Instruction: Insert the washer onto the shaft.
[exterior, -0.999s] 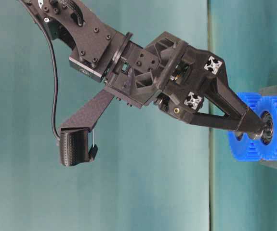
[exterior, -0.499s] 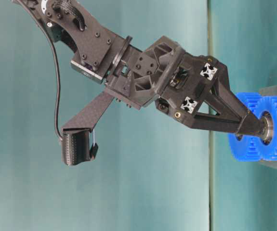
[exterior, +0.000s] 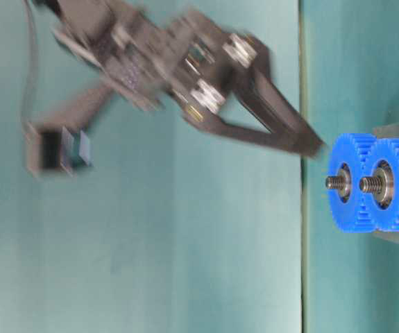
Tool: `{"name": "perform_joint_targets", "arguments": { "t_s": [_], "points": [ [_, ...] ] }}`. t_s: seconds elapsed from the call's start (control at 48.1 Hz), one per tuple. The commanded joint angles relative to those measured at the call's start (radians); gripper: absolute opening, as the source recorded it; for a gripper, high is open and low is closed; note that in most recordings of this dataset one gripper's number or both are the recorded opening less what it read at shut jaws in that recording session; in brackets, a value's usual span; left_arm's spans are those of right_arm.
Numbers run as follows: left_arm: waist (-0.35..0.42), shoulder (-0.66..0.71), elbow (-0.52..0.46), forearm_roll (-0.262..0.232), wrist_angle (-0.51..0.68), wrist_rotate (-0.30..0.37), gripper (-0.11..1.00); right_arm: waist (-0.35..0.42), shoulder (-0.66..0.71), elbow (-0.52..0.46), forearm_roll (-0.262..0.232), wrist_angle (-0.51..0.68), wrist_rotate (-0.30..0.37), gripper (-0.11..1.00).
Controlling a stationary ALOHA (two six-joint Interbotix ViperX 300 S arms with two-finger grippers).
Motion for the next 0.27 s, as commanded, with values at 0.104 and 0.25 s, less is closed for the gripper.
{"name": "perform_joint_targets", "arguments": {
  "t_s": [0.104,0.25],
  "points": [
    [-0.003,0.0,-0.008,0.002,-0.009,0.0,0.01,-0.005,-0.101,0.058,-0.002,-0.041,0.003,0.77],
    [-0.002,-0.009,-0.006,0.003,-0.011,0.0,0.01,-0.003,-0.143,0.101,-0.002,-0.043,0.003,0.77]
  ]
}}
